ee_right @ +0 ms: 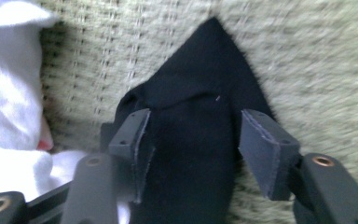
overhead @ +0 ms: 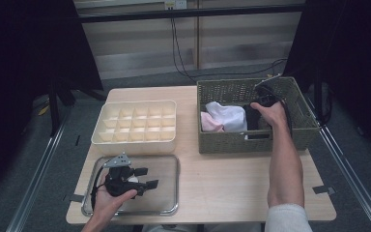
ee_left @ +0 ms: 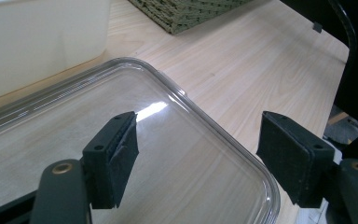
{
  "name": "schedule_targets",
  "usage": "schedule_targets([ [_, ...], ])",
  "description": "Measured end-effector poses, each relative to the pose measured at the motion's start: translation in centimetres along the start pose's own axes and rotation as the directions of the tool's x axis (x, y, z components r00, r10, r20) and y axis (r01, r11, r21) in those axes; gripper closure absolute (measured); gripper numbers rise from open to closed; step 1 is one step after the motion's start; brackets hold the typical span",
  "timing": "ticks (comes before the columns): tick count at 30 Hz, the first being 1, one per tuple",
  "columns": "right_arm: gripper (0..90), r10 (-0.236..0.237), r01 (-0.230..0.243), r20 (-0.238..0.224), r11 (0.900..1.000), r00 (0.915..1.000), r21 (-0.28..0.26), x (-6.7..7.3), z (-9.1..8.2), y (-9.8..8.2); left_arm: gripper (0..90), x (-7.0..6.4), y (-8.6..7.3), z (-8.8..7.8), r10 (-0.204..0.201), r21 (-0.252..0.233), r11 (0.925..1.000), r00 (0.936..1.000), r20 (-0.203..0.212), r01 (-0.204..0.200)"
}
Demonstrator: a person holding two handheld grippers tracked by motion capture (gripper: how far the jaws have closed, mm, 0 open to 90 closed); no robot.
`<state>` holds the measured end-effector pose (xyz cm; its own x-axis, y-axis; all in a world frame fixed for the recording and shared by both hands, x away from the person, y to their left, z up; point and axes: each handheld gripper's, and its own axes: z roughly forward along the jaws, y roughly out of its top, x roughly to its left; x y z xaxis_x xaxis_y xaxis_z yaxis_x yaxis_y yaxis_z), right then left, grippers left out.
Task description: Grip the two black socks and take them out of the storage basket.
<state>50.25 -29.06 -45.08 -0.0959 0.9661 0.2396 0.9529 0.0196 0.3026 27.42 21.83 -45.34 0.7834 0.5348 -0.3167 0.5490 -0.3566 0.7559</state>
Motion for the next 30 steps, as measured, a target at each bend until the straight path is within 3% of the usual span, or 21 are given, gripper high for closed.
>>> schedule_targets([
  [5,44.2,-0.019,0.017,0.031,0.998,0.9993,0.061,0.3,0.8,0.0,28.4,0.0,0.0,0.1,0.002,0.006,1.0000,1.0000,0.002,-0.002],
  [7,45.6,-0.014,0.012,0.023,0.998,0.9996,0.067,0.3,0.9,-0.1,28.4,0.0,0.0,0.0,0.000,0.001,1.0000,1.0000,-0.002,0.000],
  [8,65.3,-0.010,0.010,0.006,0.996,0.9999,0.086,0.3,1.0,-0.1,28.4,0.1,-0.1,-0.1,-0.001,-0.002,1.0000,1.0000,-0.004,0.001],
  [10,77.8,-0.013,0.012,0.004,0.995,0.9999,0.097,0.3,1.0,-0.1,28.4,0.1,-0.1,-0.1,-0.003,-0.003,1.0000,1.0000,-0.005,0.003],
  [11,77.8,-0.013,0.012,0.004,0.995,0.9999,0.097,0.3,1.0,-0.1,28.4,0.1,-0.1,-0.1,-0.005,-0.005,1.0000,1.0000,-0.005,0.005],
  [12,83.5,-0.017,0.017,-0.001,0.995,0.9998,0.101,0.4,1.0,-0.1,28.4,0.2,-0.1,-0.1,-0.005,-0.002,1.0000,1.0000,-0.006,0.005],
  [13,87.8,-0.036,0.035,0.005,0.995,0.9994,0.089,0.5,0.8,-0.1,28.4,0.2,-0.1,-0.1,-0.005,0.000,1.0000,1.0000,-0.005,0.005],
  [17,88.6,-0.039,0.040,-0.003,0.997,0.9992,0.071,0.6,0.4,-0.1,28.4,0.2,-0.1,-0.1,-0.004,0.000,1.0000,1.0000,-0.006,0.004],
  [19,88.7,-0.029,0.029,-0.013,0.999,0.9995,0.033,0.5,0.0,-0.1,28.4,0.2,-0.1,0.0,-0.007,0.001,1.0000,0.9999,-0.008,0.007],
  [21,88.8,-0.028,0.026,-0.044,0.999,0.9986,-0.030,0.4,-0.9,-0.1,28.4,0.2,-0.1,0.0,-0.006,0.004,1.0000,1.0000,-0.008,0.006],
  [23,88.7,-0.024,0.022,-0.059,0.999,0.9980,-0.037,0.4,-1.1,-0.1,28.4,0.2,-0.1,0.1,-0.004,0.005,1.0000,1.0000,-0.007,0.005],
  [25,88.7,-0.032,0.023,-0.093,0.996,0.9951,-0.090,0.3,-2.0,-0.1,28.4,0.2,-0.1,0.1,-0.001,0.007,1.0000,0.9999,-0.011,0.002],
  [27,88.7,-0.033,0.023,-0.101,0.995,0.9943,-0.098,0.3,-2.2,-0.1,28.4,0.2,-0.1,0.1,-0.005,0.006,1.0000,0.9999,-0.012,0.005],
  [28,88.7,-0.036,0.020,-0.115,0.990,0.9927,-0.136,0.2,-3.0,-0.1,28.4,0.2,-0.1,0.0,-0.007,0.002,1.0000,0.9999,-0.013,0.007],
  [30,88.7,-0.040,0.019,-0.135,0.988,0.9900,-0.154,0.2,-3.4,-0.1,28.4,0.3,-0.1,-0.1,-0.008,0.001,1.0000,0.9999,-0.013,0.008],
])
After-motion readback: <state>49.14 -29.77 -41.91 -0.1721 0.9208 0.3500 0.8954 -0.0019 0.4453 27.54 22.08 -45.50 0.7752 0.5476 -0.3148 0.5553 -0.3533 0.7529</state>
